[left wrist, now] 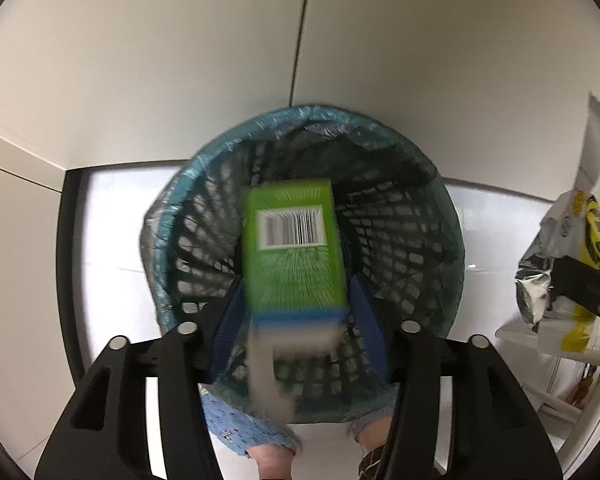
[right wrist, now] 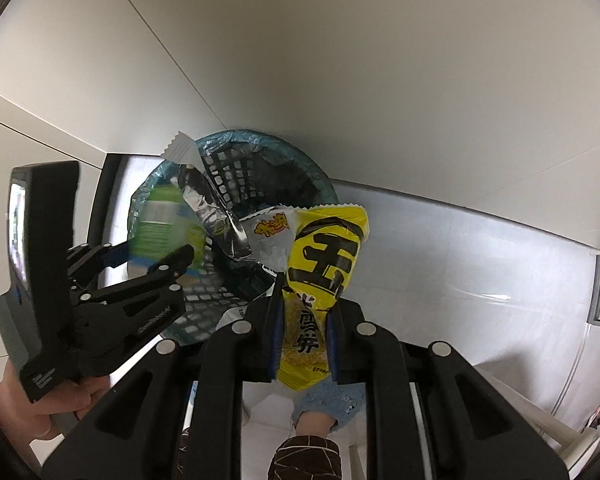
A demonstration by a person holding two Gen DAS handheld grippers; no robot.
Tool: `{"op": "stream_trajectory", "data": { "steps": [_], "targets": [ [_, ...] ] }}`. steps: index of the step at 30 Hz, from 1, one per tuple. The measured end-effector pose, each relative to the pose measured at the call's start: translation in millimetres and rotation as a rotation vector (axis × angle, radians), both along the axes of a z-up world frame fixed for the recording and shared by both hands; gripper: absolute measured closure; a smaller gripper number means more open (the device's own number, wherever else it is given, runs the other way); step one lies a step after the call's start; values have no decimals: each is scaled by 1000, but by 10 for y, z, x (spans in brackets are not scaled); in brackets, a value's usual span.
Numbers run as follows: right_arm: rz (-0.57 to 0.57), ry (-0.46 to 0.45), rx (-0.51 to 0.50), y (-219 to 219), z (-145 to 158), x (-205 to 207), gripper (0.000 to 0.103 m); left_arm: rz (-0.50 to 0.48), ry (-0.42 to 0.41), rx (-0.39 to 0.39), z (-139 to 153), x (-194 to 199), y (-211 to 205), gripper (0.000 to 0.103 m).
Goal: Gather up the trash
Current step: 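Open the left tool over the basket while the right tool releases the snack bag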
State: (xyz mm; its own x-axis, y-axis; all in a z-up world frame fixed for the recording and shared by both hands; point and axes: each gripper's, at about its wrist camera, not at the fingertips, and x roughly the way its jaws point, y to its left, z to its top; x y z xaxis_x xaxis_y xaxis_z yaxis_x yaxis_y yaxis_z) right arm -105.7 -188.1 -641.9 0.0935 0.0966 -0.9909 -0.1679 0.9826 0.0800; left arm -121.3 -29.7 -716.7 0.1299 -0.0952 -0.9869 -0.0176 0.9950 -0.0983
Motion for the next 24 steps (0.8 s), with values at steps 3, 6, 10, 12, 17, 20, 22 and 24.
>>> {"op": "stream_trajectory", "data": {
  "steps": [3,6,10,12,17,20,22,24],
  "targets": [
    [9,-4,9,56,0,34,87,31,-26,12,106,-45,118,30],
    [18,-7,24,133,-26,67,87,70,-35,19,178,-65,246,22],
    [24,-6,47,263,-110,103,87,107,-51,34,264,-122,448,12],
    [29,-9,58,321,-168,108,87,116,-55,40,281,-152,555,7],
    [35,-11,67,488,-337,126,87,146,-38,60,284,-199,832,6],
    [46,-2,56,589,-406,128,85,134,-6,82,235,-198,937,6],
    [52,-1,54,621,-449,134,82,91,8,69,185,-183,953,6],
    [56,3,52,651,-477,146,79,92,2,67,187,-185,992,6]
  ]
}}
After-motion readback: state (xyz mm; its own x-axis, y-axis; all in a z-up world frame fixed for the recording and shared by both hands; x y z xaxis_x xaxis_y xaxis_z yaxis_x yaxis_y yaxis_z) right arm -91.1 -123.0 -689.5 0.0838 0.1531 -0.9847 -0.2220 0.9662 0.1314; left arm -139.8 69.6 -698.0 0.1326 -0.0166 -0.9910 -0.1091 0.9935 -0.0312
